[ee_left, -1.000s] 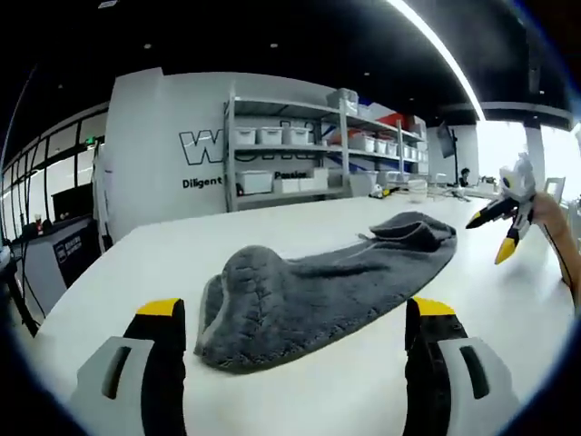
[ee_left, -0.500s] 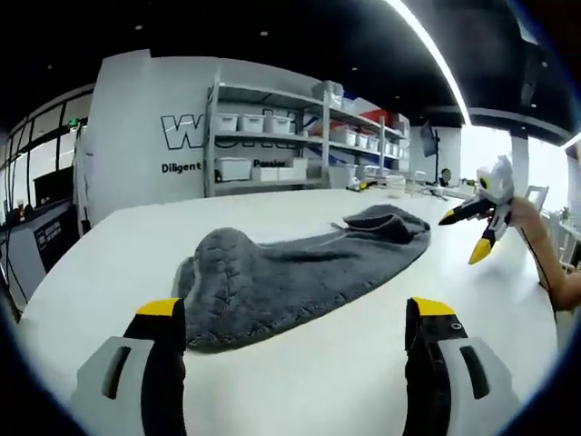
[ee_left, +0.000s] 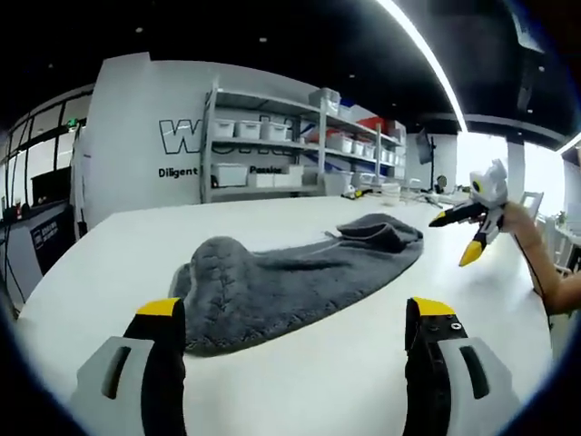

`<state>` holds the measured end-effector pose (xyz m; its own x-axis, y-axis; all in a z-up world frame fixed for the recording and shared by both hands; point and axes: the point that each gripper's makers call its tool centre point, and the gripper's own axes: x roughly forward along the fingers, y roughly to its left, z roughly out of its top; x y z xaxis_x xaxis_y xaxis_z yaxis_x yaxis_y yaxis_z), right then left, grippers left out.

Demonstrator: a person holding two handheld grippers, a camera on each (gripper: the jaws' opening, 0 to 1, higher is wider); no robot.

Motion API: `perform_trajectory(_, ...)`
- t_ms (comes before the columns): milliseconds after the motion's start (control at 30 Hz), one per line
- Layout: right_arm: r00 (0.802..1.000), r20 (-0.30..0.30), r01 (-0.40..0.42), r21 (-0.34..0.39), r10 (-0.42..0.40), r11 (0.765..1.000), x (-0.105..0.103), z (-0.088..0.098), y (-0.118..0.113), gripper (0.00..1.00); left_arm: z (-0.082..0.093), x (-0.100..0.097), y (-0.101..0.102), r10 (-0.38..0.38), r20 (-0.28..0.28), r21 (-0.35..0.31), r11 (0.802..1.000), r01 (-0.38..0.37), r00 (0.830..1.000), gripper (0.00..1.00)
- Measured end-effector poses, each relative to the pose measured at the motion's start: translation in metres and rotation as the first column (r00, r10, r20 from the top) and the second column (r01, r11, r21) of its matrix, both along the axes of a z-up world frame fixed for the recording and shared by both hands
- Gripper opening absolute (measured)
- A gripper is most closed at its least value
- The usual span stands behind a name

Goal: Open the folded towel by lifting each exposed corner and separating the folded layers until the towel lies flat within the target outline without major curled edges

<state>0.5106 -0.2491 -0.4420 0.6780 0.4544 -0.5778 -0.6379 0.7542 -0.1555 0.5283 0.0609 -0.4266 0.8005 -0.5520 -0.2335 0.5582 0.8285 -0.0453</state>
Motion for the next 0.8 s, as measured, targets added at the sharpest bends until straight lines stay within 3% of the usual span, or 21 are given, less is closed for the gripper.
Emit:
perform_trajectory(133, 0.999, 0.039, 0.003, 0.007, -0.004, 1.0, 0.007, 0.007, 0.007, 0.99, -0.01, -0.002, -0.008, -0.024, -0.025, 0.031, 0.999, 0.025, 0.999, 0.99)
perform_trajectory(233, 0.99, 0.14, 0.003, -0.007, -0.002, 1.0, 0.018, 0.027, 0.01, 0.96, -0.011, -0.005, -0.013, -0.049, -0.037, 0.025, 0.998, 0.05, 0.998, 0.99)
perform_trajectory(367, 0.977, 0.211, 0.018, -0.057, -0.006, 0.998, 0.028, 0.041, 0.01, 0.85, -0.011, -0.009, -0.018, -0.072, -0.071, -0.039, 0.997, 0.069, 0.995, 0.99)
perform_trajectory(433, 0.975, 0.222, 0.018, -0.09, 0.002, 0.996, 0.032, 0.043, 0.011, 0.82, -0.011, -0.01, -0.02, -0.086, -0.083, -0.064, 0.995, 0.081, 0.993, 0.99)
perform_trajectory(600, 0.972, 0.235, 0.019, -0.174, 0.022, 0.985, 0.046, 0.045, 0.013, 0.73, -0.011, -0.011, -0.019, -0.077, -0.057, 0.004, 0.997, 0.077, 0.995, 0.99)
perform_trajectory(800, 0.976, 0.216, 0.035, -0.251, 0.021, 0.967, 0.066, 0.04, 0.013, 0.65, -0.009, -0.014, -0.023, -0.097, -0.053, -0.001, 0.995, 0.097, 0.994, 0.99)
